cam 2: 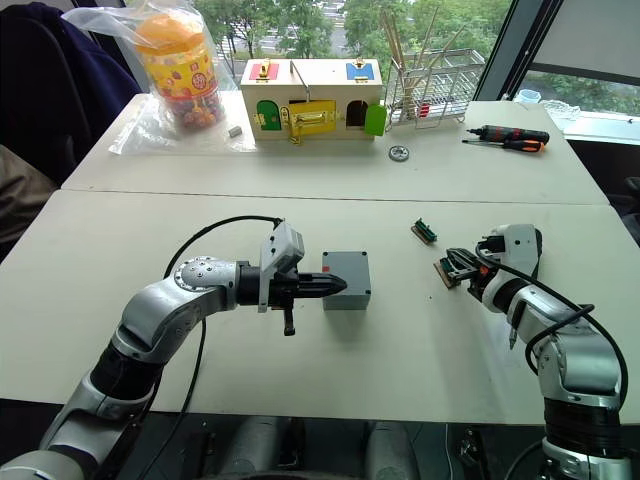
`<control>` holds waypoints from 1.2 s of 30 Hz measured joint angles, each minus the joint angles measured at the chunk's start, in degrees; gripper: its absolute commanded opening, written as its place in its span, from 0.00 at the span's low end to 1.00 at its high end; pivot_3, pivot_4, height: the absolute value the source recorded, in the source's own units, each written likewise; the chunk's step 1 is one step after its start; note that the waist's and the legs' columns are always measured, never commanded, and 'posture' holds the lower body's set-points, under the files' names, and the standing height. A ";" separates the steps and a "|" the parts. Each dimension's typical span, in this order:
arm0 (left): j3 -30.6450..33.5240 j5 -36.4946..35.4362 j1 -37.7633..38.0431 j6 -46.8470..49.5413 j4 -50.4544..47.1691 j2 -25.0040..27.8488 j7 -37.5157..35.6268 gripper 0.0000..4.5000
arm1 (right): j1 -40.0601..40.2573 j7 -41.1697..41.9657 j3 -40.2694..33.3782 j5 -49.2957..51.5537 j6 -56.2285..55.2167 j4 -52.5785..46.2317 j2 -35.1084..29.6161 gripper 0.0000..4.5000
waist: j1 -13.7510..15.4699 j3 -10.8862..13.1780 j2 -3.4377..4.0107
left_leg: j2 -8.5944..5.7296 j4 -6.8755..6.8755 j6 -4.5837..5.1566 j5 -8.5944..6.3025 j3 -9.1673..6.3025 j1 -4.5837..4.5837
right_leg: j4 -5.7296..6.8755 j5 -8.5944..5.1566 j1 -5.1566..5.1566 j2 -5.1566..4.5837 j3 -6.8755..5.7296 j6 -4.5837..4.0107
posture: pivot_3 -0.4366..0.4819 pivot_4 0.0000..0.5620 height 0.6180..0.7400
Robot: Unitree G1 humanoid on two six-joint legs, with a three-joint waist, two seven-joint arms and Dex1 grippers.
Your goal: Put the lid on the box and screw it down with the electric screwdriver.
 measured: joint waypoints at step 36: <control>9.32 -3.82 0.38 3.67 0.79 8.36 0.21 0.00 | -10.17 10.47 15.49 7.99 2.78 -4.92 -0.81 0.01 | -0.05 0.01 -0.01 | 0.00 -0.06 0.02 -0.01 0.02 0.00 | -0.03 0.00 -0.02 -0.01 -0.01 0.00 | 0.48 0.27 0.72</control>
